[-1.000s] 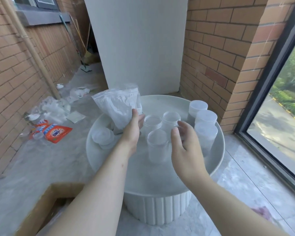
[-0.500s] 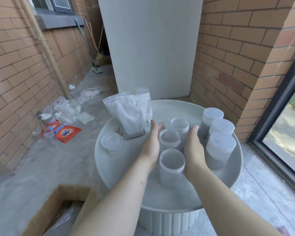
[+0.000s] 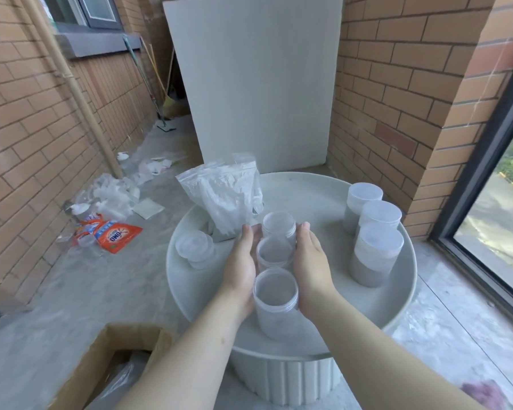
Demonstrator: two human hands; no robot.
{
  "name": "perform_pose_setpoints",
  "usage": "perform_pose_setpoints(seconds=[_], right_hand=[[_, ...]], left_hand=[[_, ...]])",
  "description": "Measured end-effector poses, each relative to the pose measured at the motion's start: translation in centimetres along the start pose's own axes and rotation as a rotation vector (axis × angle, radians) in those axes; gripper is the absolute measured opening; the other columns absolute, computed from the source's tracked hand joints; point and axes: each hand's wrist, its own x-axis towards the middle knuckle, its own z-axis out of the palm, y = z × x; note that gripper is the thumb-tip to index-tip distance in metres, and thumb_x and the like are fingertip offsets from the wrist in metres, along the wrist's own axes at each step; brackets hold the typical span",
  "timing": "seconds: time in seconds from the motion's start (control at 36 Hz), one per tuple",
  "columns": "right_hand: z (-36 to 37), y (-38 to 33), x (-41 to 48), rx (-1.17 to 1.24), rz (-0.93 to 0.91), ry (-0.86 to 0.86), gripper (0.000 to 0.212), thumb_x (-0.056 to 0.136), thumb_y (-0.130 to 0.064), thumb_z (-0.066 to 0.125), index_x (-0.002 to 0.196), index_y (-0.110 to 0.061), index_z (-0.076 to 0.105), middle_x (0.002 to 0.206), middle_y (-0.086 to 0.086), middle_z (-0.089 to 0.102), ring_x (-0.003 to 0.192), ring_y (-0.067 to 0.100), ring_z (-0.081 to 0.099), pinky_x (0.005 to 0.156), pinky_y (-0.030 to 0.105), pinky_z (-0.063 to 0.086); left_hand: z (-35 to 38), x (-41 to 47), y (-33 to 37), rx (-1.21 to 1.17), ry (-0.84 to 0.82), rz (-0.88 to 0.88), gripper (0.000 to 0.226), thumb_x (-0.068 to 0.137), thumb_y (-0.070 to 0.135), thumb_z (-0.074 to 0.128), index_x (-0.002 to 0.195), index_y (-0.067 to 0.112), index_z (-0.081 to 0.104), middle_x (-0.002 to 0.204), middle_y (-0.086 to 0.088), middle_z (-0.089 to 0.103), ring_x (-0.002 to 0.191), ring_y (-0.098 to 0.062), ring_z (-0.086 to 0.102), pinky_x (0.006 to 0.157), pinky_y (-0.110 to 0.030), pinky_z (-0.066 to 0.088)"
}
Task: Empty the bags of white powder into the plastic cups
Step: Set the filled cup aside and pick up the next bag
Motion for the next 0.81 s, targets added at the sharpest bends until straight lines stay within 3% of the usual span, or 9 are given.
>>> perform_pose_setpoints(seconds=[0.11,0.28,0.42,0.5,0.58,0.64,0.72,0.78,0.81], right_hand=[[0.6,0.5,-0.2,0.025,0.003,0.002,0.071,0.073,-0.083,0.035,0.125,-0.041,0.061,0.123,-0.012,0.069,0.115,0.017,0.065,0.106,0.046,0.049],[1.1,0.3,-0.8,-0.019,-0.029,0.008,0.056,0.092,-0.071,0.030,0.116,-0.037,0.067,0.117,-0.011,0.070,0.110,0.014,0.066,0.104,0.044,0.049],[0.6,-0.4,-0.7,-0.019,-0.044,0.044,0.054,0.105,-0.057,0.029,0.140,-0.026,0.055,0.141,-0.010,0.057,0.129,0.014,0.052,0.115,0.038,0.036],[0.2,-1.4,-0.6,-0.030,-0.110,0.056,0.054,0.106,-0.055,0.028,0.145,-0.027,0.052,0.146,-0.015,0.052,0.135,0.009,0.047,0.119,0.039,0.034],[-0.4,-2.3,-0.4,-0.030,-0.185,0.041,0.050,0.106,-0.055,0.028,0.141,-0.032,0.054,0.144,-0.018,0.053,0.134,0.006,0.046,0.118,0.040,0.035],[-1.0,-2.9,-0.2,-0.041,-0.228,0.028,0.049,0.106,-0.056,0.027,0.139,-0.034,0.056,0.142,-0.021,0.054,0.130,0.002,0.049,0.113,0.033,0.039],[-1.9,-3.9,0.2,-0.043,-0.277,0.011,0.048,0.106,-0.056,0.027,0.134,-0.036,0.060,0.137,-0.021,0.059,0.123,-0.003,0.052,0.082,0.016,0.046],[-2.5,-4.4,0.3,-0.048,-0.307,0.002,0.047,0.105,-0.060,0.028,0.126,-0.039,0.064,0.134,-0.022,0.062,0.130,0.001,0.050,0.093,0.021,0.046],[-2.8,-4.7,0.4,-0.051,-0.324,0.004,0.047,0.103,-0.062,0.028,0.121,-0.041,0.066,0.131,-0.023,0.063,0.132,0.001,0.049,0.106,0.028,0.042]], left_hand=[[-0.5,-0.4,0.3,0.024,0.045,0.025,0.052,0.107,0.043,0.027,0.117,0.009,0.065,0.104,-0.012,0.075,0.091,-0.023,0.074,0.078,-0.037,0.055],[-0.9,-0.6,0.3,0.077,0.227,0.050,0.047,0.106,0.044,0.034,0.113,0.011,0.066,0.096,-0.008,0.076,0.089,-0.023,0.073,0.083,-0.041,0.054],[-1.7,0.8,0.9,0.236,0.411,0.149,0.042,0.102,0.047,0.040,0.101,0.015,0.066,0.099,-0.003,0.072,0.097,-0.020,0.067,0.095,-0.041,0.049],[-2.6,2.1,2.7,0.411,0.603,0.285,0.037,0.088,0.043,0.049,0.094,0.009,0.063,0.092,-0.015,0.066,0.084,-0.032,0.060,0.083,-0.041,0.048],[-3.2,3.4,5.5,0.439,0.681,0.390,0.012,0.089,0.024,0.055,0.078,0.021,0.059,0.084,-0.004,0.063,0.073,-0.021,0.055,0.073,-0.034,0.044],[-3.7,4.4,7.1,0.461,0.692,0.451,0.022,0.088,0.022,0.055,0.067,0.024,0.047,0.073,0.004,0.055,0.071,-0.020,0.051,0.072,-0.036,0.044],[-4.1,5.9,8.7,0.500,0.682,0.482,0.010,0.091,0.024,0.057,0.081,0.026,0.058,0.086,0.009,0.063,0.087,-0.025,0.063,0.083,-0.038,0.050],[-4.0,7.0,9.2,0.532,0.695,0.447,0.023,0.092,0.027,0.058,0.110,0.014,0.063,0.108,-0.001,0.067,0.103,-0.027,0.063,0.087,-0.033,0.049],[-3.8,7.7,9.4,0.571,0.697,0.421,0.026,0.093,0.026,0.057,0.112,0.009,0.061,0.101,-0.001,0.067,0.097,-0.025,0.062,0.082,-0.027,0.047]])
